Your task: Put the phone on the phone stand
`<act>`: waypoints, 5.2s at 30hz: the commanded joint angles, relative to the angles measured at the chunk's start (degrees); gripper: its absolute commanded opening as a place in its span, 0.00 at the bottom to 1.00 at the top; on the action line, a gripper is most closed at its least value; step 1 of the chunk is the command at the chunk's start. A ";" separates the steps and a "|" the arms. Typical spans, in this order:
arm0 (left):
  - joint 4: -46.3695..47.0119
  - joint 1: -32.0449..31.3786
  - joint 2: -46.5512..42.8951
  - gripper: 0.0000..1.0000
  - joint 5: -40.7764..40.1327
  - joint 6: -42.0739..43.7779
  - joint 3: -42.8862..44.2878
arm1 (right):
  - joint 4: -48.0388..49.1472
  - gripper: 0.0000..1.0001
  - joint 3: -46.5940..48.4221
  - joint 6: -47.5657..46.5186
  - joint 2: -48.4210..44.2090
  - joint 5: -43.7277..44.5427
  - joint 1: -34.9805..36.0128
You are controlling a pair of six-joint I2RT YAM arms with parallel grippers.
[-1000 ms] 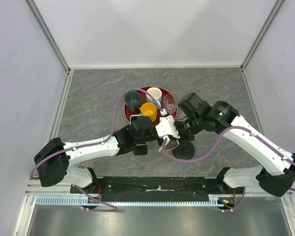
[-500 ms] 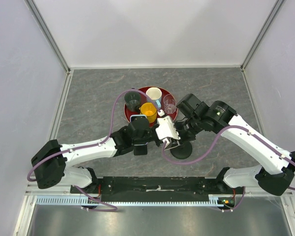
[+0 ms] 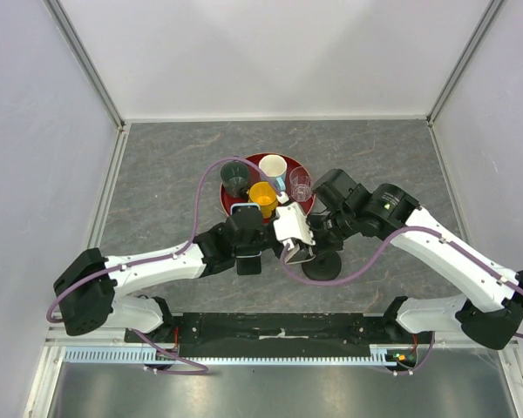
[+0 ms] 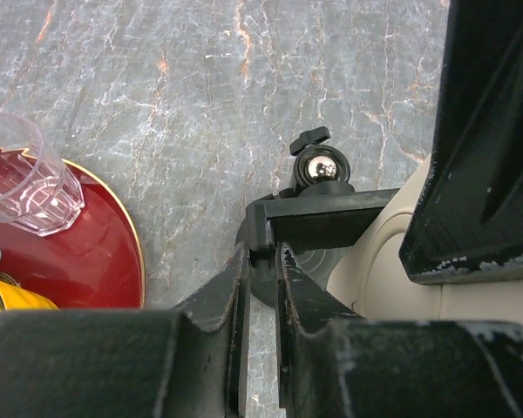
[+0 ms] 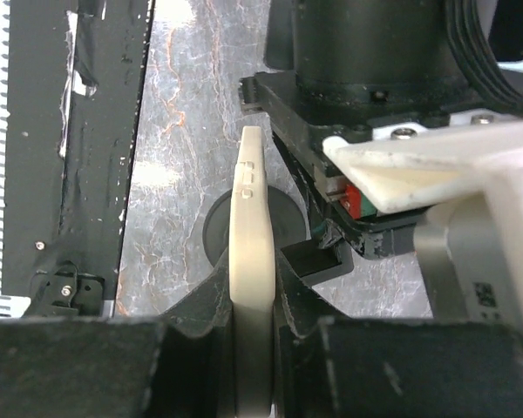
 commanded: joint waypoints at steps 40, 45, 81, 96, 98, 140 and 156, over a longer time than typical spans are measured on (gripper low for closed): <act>-11.30 -3.62 -11.23 0.02 -27.03 -11.91 5.14 | -6.22 0.00 7.23 62.54 11.13 40.08 5.77; -10.69 -3.53 -12.02 0.02 -29.84 -6.03 6.46 | -9.62 0.00 2.76 68.25 8.68 42.71 5.85; -37.13 -18.65 -5.53 0.02 -29.67 -25.70 22.97 | -14.13 0.00 -0.51 80.48 11.66 54.94 8.84; -27.39 -18.74 -18.26 0.02 -32.39 -24.39 11.74 | -0.60 0.08 -4.46 78.89 2.62 40.35 6.91; -27.47 -18.48 -18.27 0.02 -32.48 -24.82 11.47 | 0.37 0.13 -4.46 78.89 1.82 39.30 6.38; -6.74 5.78 2.47 0.68 15.59 -17.37 9.89 | 12.59 0.45 -10.53 72.57 -17.16 41.23 -1.00; -5.50 11.58 6.71 0.64 22.54 -11.63 10.51 | 9.35 0.35 -9.57 69.58 -14.89 42.62 -2.23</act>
